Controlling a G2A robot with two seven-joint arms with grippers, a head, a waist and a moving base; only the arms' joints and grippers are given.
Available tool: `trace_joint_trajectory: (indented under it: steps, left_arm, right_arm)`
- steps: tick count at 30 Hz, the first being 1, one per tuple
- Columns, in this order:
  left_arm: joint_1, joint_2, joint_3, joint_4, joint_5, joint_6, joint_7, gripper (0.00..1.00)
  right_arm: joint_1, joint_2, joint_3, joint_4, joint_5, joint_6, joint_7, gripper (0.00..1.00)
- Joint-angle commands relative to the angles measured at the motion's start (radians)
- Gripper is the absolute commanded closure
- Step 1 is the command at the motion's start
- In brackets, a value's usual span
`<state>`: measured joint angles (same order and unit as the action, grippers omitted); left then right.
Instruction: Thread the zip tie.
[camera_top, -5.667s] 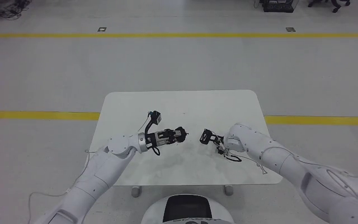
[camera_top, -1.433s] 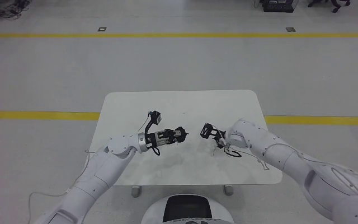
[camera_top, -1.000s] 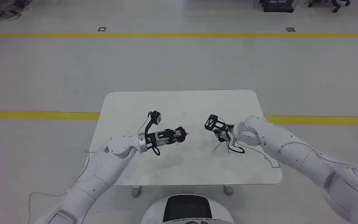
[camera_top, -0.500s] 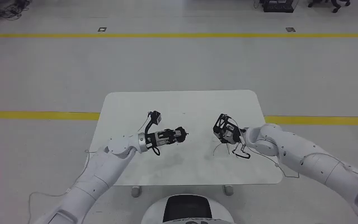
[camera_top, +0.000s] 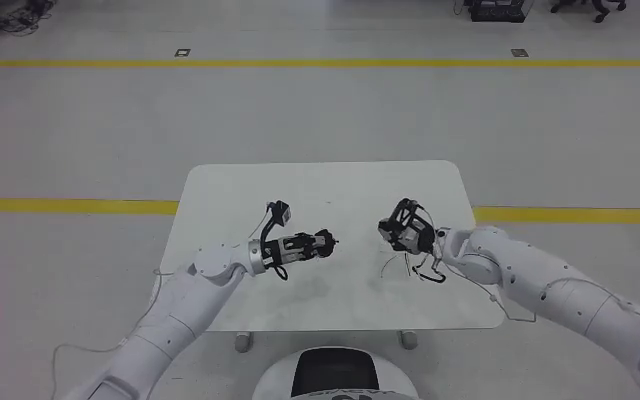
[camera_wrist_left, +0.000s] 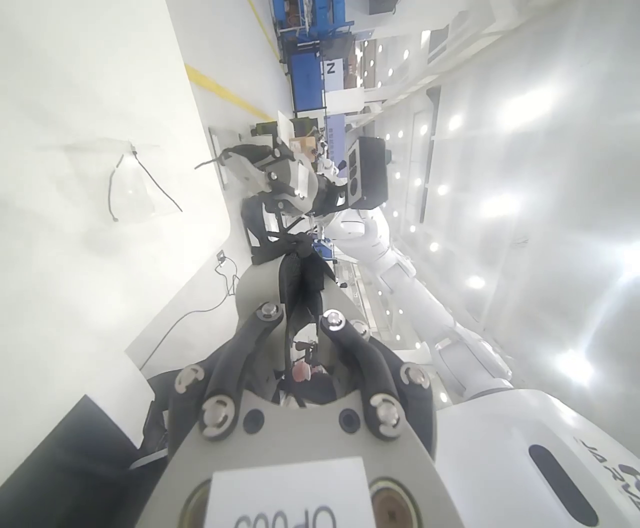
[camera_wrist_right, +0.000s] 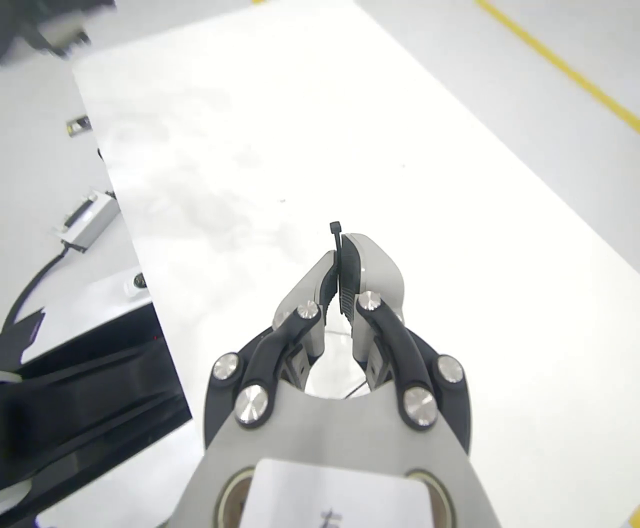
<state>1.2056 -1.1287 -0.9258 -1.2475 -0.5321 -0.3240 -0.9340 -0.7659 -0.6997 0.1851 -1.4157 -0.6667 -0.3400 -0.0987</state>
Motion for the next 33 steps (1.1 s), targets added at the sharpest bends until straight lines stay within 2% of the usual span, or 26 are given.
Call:
trace_joint_trajectory:
  steps: [1, 7, 11, 15, 25, 27, 30, 33]
  left_arm:
    - [0.000, -0.002, 0.005, 0.012, -0.025, -0.004, -0.020, 1.00]
    - [-0.006, -0.012, 0.033, 0.053, -0.084, -0.008, -0.057, 1.00]
    - [-0.015, -0.023, 0.064, 0.079, -0.096, 0.000, -0.045, 1.00]
    - [-0.030, -0.031, 0.084, 0.100, -0.089, 0.005, -0.027, 1.00]
    - [-0.030, -0.031, 0.084, 0.100, -0.089, 0.005, -0.027, 1.00]
    - [-0.017, -0.033, 0.088, 0.088, -0.106, 0.010, -0.006, 1.00]
    - [0.004, -0.038, 0.098, 0.081, -0.141, 0.011, 0.008, 1.00]
    - [0.004, -0.046, 0.115, 0.095, -0.178, 0.019, -0.009, 1.00]
  right_arm:
    - [-0.004, 0.015, -0.015, -0.010, 0.005, 0.000, -0.109, 1.00]
    - [-0.038, 0.044, -0.015, -0.053, -0.008, 0.000, -0.281, 1.00]
    - [-0.058, 0.055, -0.015, -0.083, -0.033, 0.000, -0.363, 1.00]
    - [-0.075, 0.058, -0.015, -0.113, -0.049, 0.000, -0.404, 1.00]
    - [-0.077, 0.058, -0.014, -0.115, -0.047, 0.000, -0.404, 1.00]
    - [-0.090, 0.054, 0.000, -0.114, -0.045, 0.005, -0.404, 1.00]
    - [-0.126, 0.043, 0.003, -0.132, -0.027, 0.000, -0.501, 1.00]
    - [-0.137, 0.033, -0.011, -0.123, -0.034, 0.000, -0.569, 1.00]
